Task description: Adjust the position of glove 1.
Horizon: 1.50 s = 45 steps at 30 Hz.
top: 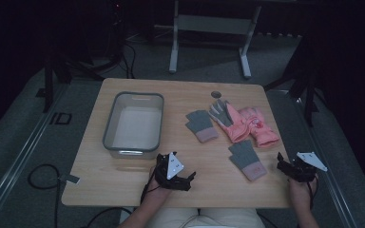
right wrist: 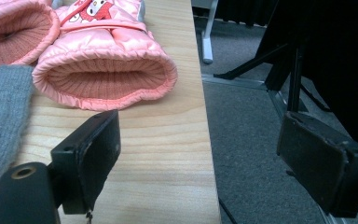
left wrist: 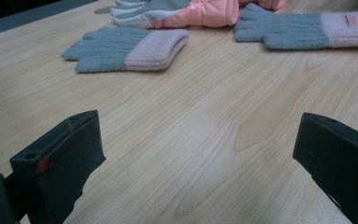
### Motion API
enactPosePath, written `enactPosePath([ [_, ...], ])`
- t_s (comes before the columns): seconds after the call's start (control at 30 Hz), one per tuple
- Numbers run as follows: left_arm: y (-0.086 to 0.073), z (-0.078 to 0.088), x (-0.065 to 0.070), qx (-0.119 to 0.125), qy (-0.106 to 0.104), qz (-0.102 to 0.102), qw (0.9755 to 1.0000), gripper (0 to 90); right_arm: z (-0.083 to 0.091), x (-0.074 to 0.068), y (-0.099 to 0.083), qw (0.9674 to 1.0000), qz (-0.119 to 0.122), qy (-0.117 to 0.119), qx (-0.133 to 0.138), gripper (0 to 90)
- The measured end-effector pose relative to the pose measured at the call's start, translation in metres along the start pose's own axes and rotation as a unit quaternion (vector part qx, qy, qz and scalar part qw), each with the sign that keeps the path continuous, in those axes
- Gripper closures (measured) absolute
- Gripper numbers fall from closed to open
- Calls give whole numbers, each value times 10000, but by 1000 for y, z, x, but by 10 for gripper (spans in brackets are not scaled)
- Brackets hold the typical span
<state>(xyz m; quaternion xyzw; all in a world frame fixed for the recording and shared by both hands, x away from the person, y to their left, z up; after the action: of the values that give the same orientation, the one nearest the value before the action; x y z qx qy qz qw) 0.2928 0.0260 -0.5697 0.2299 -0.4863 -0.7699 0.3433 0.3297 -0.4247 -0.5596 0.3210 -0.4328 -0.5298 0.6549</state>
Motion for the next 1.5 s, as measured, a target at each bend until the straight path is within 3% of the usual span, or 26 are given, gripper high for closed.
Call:
enactPosePath([
  [0.1,0,0,0,16,5,22,10000,9,1,0,0,10000,-9,57,33,133],
  [0.27,0,0,-1,28,24,56,10000,10,-1,-4,1,9998,164,-74,-69,135],
  [0.47,0,1,-3,79,-14,170,9998,10,0,-2,1,9999,97,-88,-17,135],
  [0.73,-1,3,-2,167,-24,117,9998,10,0,-1,0,10000,67,-29,-1,131],
  [0.83,-1,4,-2,189,-30,112,9998,10,0,-5,1,9997,225,-42,-30,130],
  [0.93,-1,4,-3,185,-33,139,9997,10,0,-3,0,9999,104,-46,-49,129],
  [1.17,-1,4,-2,188,-16,117,9998,10,0,-3,3,9998,144,41,-136,128],
  [1.37,-1,4,-3,224,-44,158,9996,10,11,-3,18,9998,-22,128,-137,128],
  [1.5,-1,3,-3,198,-74,146,9997,10,12,-2,27,9994,-48,195,-285,128],
])
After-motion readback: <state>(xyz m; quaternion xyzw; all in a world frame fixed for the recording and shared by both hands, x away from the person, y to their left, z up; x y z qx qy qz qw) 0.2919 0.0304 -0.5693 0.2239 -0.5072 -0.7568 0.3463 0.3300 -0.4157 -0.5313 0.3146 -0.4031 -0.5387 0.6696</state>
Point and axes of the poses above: each handheld gripper's, and its own axes: z roughly backward along the jaws, y roughly out of its top, x roughly to its right, the point moved 1 cm from there along -z, roughly forward along the jaws, and after that the axes turned 5 degrees about z, right-handed, at the moved point
